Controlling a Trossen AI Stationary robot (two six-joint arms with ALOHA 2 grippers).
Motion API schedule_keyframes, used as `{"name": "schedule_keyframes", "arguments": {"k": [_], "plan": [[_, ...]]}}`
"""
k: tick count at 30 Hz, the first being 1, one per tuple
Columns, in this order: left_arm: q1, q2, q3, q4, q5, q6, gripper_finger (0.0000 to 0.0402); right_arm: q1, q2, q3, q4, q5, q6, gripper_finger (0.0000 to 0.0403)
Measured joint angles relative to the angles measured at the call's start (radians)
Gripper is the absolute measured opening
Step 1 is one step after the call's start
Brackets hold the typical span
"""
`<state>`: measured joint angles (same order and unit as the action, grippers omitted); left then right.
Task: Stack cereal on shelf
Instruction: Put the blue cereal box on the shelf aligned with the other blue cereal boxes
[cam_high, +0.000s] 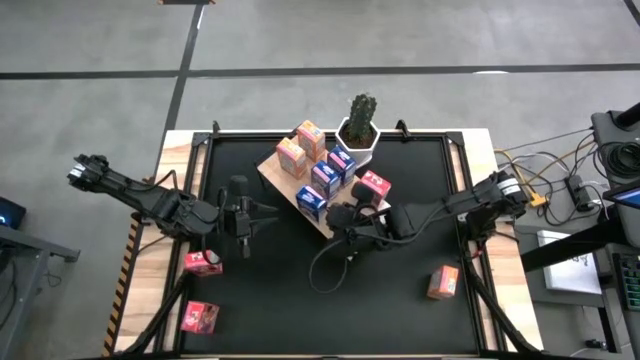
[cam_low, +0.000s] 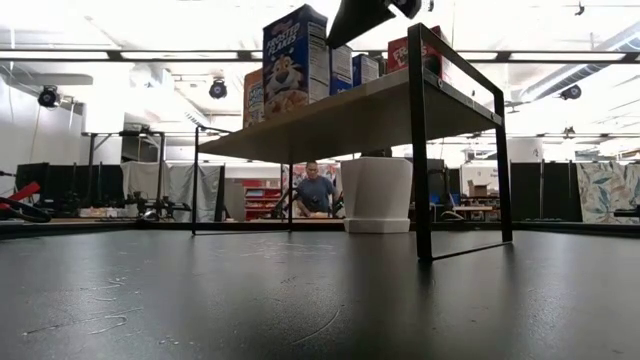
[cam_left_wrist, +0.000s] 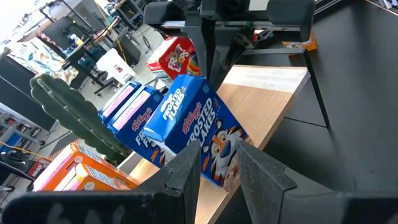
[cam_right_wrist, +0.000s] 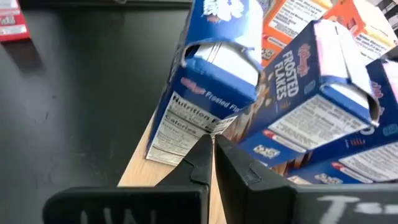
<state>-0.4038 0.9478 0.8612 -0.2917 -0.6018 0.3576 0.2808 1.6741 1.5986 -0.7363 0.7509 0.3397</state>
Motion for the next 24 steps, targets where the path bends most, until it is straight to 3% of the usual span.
{"name": "schedule_keyframes", "arguments": {"k": [10, 24], "plan": [[0.0, 0.0, -0.006, -0.004, 0.0, 0.002, 0.0088, -0.005, 0.0, 0.005, 0.011, -0.148, 0.0, 0.0009], [0.0, 0.0, -0.006, 0.0, 0.0, 0.003, 0.0088, -0.052, 0.046, 0.005, 0.021, -0.123, -0.02, 0.0009]]}}
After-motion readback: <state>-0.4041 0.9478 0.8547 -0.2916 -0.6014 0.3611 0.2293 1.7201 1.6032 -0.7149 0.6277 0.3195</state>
